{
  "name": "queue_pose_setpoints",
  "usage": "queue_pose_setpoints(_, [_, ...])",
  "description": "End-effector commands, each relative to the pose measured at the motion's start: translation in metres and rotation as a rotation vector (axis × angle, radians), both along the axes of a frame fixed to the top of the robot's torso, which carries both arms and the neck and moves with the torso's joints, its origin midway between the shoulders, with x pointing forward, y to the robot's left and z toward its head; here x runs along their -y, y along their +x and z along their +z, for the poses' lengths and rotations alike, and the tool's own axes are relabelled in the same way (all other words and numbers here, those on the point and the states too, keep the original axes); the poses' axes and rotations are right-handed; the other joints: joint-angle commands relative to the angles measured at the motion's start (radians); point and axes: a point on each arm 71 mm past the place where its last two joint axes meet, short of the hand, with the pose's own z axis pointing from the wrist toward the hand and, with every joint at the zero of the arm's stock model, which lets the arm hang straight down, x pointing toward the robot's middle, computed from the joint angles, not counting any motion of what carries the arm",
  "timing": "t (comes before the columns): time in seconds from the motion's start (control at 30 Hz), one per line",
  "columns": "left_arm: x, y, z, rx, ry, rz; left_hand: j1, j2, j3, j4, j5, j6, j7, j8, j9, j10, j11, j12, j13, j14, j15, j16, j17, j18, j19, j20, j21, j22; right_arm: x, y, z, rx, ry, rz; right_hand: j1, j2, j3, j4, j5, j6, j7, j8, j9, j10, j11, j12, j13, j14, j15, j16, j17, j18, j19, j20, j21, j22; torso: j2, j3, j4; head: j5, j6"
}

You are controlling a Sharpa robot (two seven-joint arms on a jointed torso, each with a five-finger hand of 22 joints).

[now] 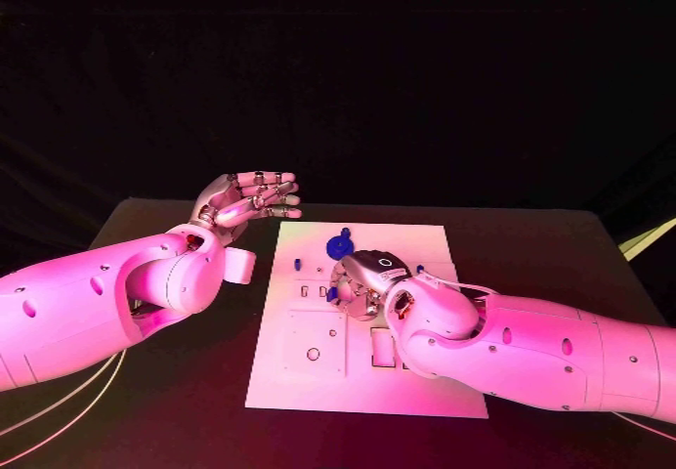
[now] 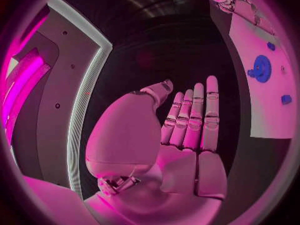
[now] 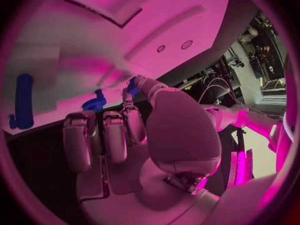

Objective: Assemble the parts on the task board

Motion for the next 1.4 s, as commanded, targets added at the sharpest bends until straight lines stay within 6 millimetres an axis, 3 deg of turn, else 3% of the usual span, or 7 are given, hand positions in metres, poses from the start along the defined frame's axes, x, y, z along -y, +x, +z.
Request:
queue_pose_setpoints(0.03, [0.001, 0.0, 0.001, 0.002, -0.003, -0.007, -0.012, -0.012, 0.006, -0.005, 0.002, -0.005, 0.008, 0.012, 0.017, 0.003, 0.004, -0.009, 0.01, -0.012, -0.002, 0.006, 0.017, 0.011, -0.025, -0.007, 0.011, 0.017, -0.002, -0.002, 0.003, 0.018, 0.016, 0.008, -0.034, 0.021, 0.057, -0.006, 0.004, 0.014, -0.001, 0.029, 0.02, 0.021, -0.004, 0.012, 0.124, 0.117, -0.002, 0.013, 0.277, -0.032, 0.1, -0.011, 0.014, 0.264, 0.001, 0.0003, 0.0002, 0.002, -0.001])
queue_pose_setpoints(0.6, [0.002, 0.001, 0.0, 0.0, 0.0, -0.005, -0.012, -0.013, 0.006, -0.008, 0.001, -0.007, 0.008, 0.011, 0.017, 0.001, 0.005, -0.01, 0.009, -0.015, -0.001, 0.004, 0.019, 0.011, -0.029, -0.007, 0.015, 0.019, -0.006, -0.002, 0.007, 0.001, -0.055, 0.019, -0.037, 0.019, 0.057, -0.006, 0.004, 0.015, -0.001, 0.031, 0.02, 0.019, -0.005, 0.01, 0.122, 0.117, -0.002, 0.013, 0.277, -0.031, 0.1, -0.011, 0.013, 0.264, 0.001, -0.0008, -0.0041, 0.002, -0.003])
queue_pose_setpoints(0.9, [0.001, 0.001, 0.0, -0.001, 0.0, -0.003, -0.012, -0.013, 0.006, -0.009, 0.001, -0.007, 0.008, 0.011, 0.017, 0.0, 0.005, -0.01, 0.009, -0.015, -0.001, 0.004, 0.019, 0.011, -0.03, -0.007, 0.016, 0.02, -0.013, 0.003, 0.02, 0.02, -0.163, 0.027, -0.038, 0.019, 0.057, -0.006, 0.004, 0.015, -0.002, 0.031, 0.02, 0.019, -0.005, 0.01, 0.122, 0.116, -0.002, 0.012, 0.274, -0.031, 0.1, -0.011, 0.013, 0.263, -0.001, -0.0017, 0.0006, -0.002, -0.003])
queue_pose_setpoints(1.13, [0.001, 0.001, 0.0, -0.001, 0.001, -0.002, -0.012, -0.013, 0.006, -0.009, 0.001, -0.007, 0.008, 0.011, 0.017, 0.0, 0.005, -0.01, 0.009, -0.015, -0.001, 0.004, 0.019, 0.011, -0.03, -0.007, 0.016, 0.02, -0.021, 0.003, 0.028, 0.048, -0.193, 0.039, -0.039, 0.019, 0.057, -0.006, 0.004, 0.016, -0.002, 0.032, 0.02, 0.019, -0.005, 0.01, 0.122, 0.116, -0.003, 0.011, 0.272, -0.031, 0.1, -0.011, 0.013, 0.263, -0.001, -0.0004, 0.0003, 0.002, -0.001])
queue_pose_setpoints(1.3, [0.001, 0.001, 0.0, -0.001, 0.001, -0.001, -0.012, -0.013, 0.006, -0.009, 0.001, -0.007, 0.008, 0.011, 0.017, 0.0, 0.005, -0.01, 0.009, -0.015, -0.001, 0.004, 0.019, 0.011, -0.03, -0.007, 0.016, 0.02, -0.024, 0.004, 0.03, 0.047, -0.22, 0.044, -0.039, 0.019, 0.057, -0.006, 0.004, 0.016, -0.002, 0.032, 0.02, 0.019, -0.005, 0.009, 0.122, 0.116, -0.003, 0.011, 0.273, -0.032, 0.1, -0.011, 0.014, 0.264, -0.001, -0.0006, -0.0006, 0.013, -0.003])
queue_pose_setpoints(1.33, [0.001, 0.002, 0.0, -0.001, 0.001, -0.001, -0.012, -0.013, 0.006, -0.009, 0.001, -0.007, 0.008, 0.011, 0.017, 0.0, 0.005, -0.01, 0.009, -0.015, -0.001, 0.004, 0.019, 0.011, -0.03, -0.007, 0.016, 0.02, -0.025, 0.005, 0.031, 0.048, -0.229, 0.044, -0.039, 0.019, 0.057, -0.006, 0.004, 0.016, -0.002, 0.032, 0.02, 0.019, -0.005, 0.009, 0.122, 0.116, -0.003, 0.011, 0.273, -0.032, 0.1, -0.011, 0.014, 0.264, 0.0, -0.0004, -0.0007, 0.014, 0.002])
queue_pose_setpoints(1.4, [0.001, 0.002, 0.0, -0.001, 0.001, -0.001, -0.012, -0.013, 0.006, -0.009, 0.001, -0.007, 0.008, 0.011, 0.017, 0.0, 0.005, -0.01, 0.009, -0.015, -0.001, 0.004, 0.019, 0.011, -0.03, -0.007, 0.016, 0.02, -0.026, 0.006, 0.031, 0.049, -0.239, 0.045, -0.039, 0.019, 0.057, -0.006, 0.004, 0.016, -0.002, 0.032, 0.02, 0.019, -0.005, 0.009, 0.122, 0.116, -0.003, 0.011, 0.273, -0.032, 0.1, -0.011, 0.014, 0.264, 0.0, -0.0005, -0.0007, 0.009, 0.004])
